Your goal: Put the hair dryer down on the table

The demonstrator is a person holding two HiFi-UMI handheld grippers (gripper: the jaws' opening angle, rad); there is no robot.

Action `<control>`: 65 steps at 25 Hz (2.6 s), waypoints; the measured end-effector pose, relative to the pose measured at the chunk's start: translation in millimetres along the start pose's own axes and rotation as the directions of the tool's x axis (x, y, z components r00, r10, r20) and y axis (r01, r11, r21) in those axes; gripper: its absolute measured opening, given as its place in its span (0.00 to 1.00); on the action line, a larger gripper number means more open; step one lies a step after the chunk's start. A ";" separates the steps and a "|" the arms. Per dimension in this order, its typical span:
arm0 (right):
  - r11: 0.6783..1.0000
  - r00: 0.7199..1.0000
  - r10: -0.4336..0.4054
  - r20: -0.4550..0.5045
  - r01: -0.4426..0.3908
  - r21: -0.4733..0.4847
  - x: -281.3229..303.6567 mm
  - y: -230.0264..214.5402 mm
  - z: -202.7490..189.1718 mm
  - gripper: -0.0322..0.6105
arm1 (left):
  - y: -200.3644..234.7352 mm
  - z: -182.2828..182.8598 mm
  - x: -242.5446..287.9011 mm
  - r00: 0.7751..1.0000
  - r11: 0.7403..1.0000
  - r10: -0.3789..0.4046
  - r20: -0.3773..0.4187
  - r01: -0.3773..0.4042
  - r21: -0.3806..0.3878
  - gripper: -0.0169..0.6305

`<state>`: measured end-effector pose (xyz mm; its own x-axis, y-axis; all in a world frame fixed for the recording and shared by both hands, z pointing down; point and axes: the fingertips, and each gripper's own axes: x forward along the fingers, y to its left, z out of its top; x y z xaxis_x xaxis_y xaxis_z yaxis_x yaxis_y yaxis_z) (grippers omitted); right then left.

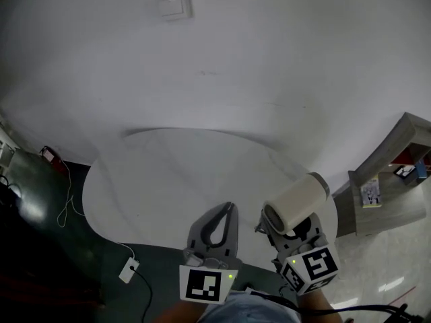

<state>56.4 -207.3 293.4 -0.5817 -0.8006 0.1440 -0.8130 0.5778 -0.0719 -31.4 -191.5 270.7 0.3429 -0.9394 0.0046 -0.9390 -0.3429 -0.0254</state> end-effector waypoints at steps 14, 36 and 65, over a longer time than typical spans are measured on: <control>0.998 0.985 -0.066 -0.160 0.066 -0.005 125.3 -20.3 -41.5 0.40 | 97.5 -40.6 88.4 0.995 0.997 -0.047 -0.083 0.042 -0.065 0.05; 0.987 0.934 -0.131 -0.332 0.153 0.040 200.2 -54.6 -118.9 0.40 | 140.4 -126.1 154.2 0.959 0.982 -0.136 -0.250 0.097 -0.160 0.05; 1.000 0.822 -0.019 -0.569 0.029 0.009 277.5 -62.5 -188.6 0.41 | 184.0 -183.9 188.3 0.930 0.975 -0.054 -0.364 -0.029 -0.219 0.05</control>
<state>-49.3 -435.6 524.1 -0.4483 -0.5786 0.6814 -0.8298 0.5528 -0.0765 -144.3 -432.3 450.8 0.3604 -0.8566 0.3692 -0.9313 -0.3082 0.1941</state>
